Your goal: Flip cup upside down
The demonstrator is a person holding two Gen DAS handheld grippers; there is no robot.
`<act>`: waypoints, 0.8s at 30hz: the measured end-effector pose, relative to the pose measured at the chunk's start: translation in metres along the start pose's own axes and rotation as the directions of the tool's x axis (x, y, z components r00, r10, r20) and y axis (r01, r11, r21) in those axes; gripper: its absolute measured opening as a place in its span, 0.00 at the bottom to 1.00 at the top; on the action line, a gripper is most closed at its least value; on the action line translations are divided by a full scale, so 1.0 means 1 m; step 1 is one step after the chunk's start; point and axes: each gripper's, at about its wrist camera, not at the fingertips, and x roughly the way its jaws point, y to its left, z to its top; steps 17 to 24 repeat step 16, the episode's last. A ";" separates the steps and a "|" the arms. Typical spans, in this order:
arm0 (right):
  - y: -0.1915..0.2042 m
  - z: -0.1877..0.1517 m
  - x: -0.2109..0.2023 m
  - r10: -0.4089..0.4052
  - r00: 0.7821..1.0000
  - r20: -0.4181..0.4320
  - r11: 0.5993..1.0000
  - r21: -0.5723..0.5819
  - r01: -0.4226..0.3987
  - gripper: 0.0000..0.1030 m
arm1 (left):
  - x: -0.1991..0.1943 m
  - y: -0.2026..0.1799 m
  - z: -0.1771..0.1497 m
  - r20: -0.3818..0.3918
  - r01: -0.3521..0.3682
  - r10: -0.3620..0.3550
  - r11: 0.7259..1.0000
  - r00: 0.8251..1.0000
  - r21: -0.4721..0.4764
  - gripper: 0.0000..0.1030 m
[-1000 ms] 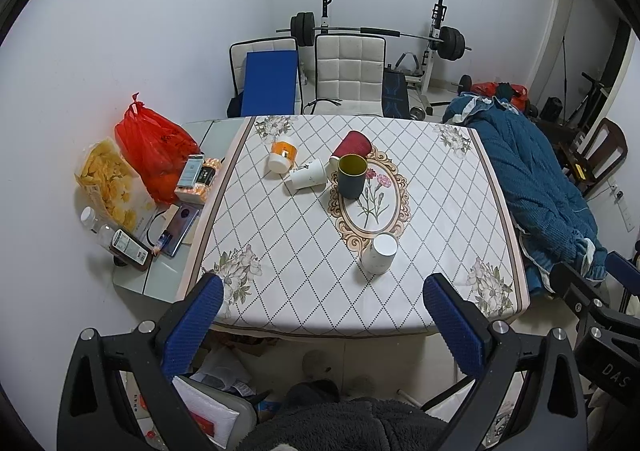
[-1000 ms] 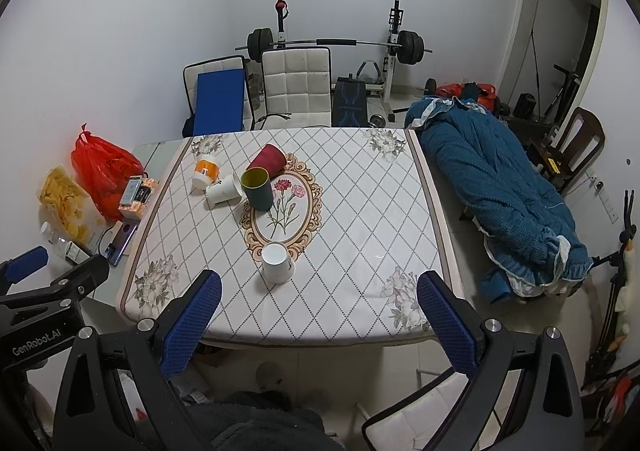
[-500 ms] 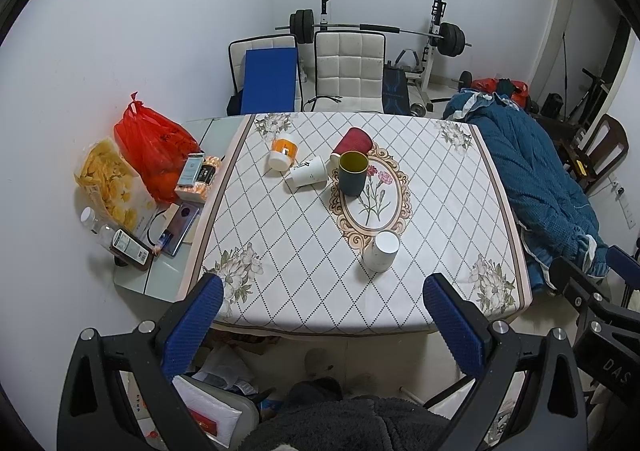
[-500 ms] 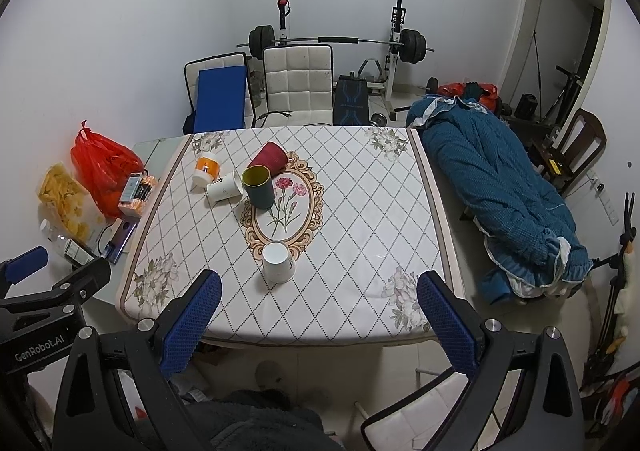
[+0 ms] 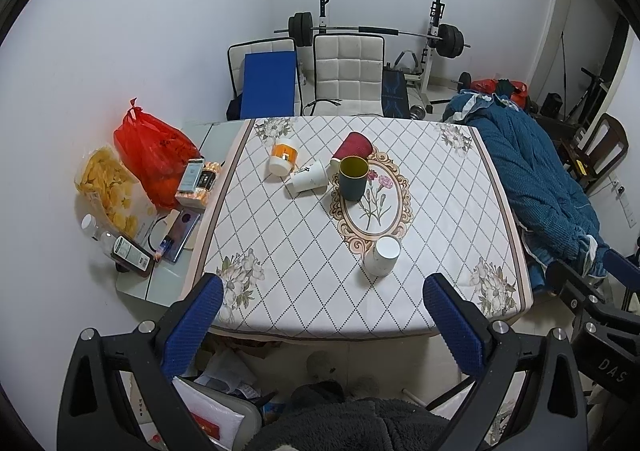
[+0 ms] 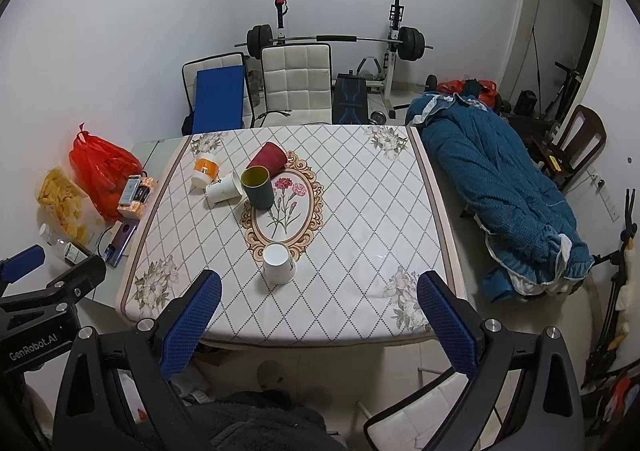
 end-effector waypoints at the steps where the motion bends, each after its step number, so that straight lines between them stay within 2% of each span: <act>1: -0.001 0.000 0.001 0.002 1.000 -0.002 1.000 0.003 -0.002 0.97 | 0.000 0.000 0.000 -0.001 0.001 -0.001 1.000 1.000 0.000 0.99; 24: 0.000 0.000 0.007 0.009 1.000 -0.011 1.000 0.013 -0.009 0.97 | 0.000 -0.002 0.008 0.001 0.002 -0.002 1.000 1.000 0.005 0.99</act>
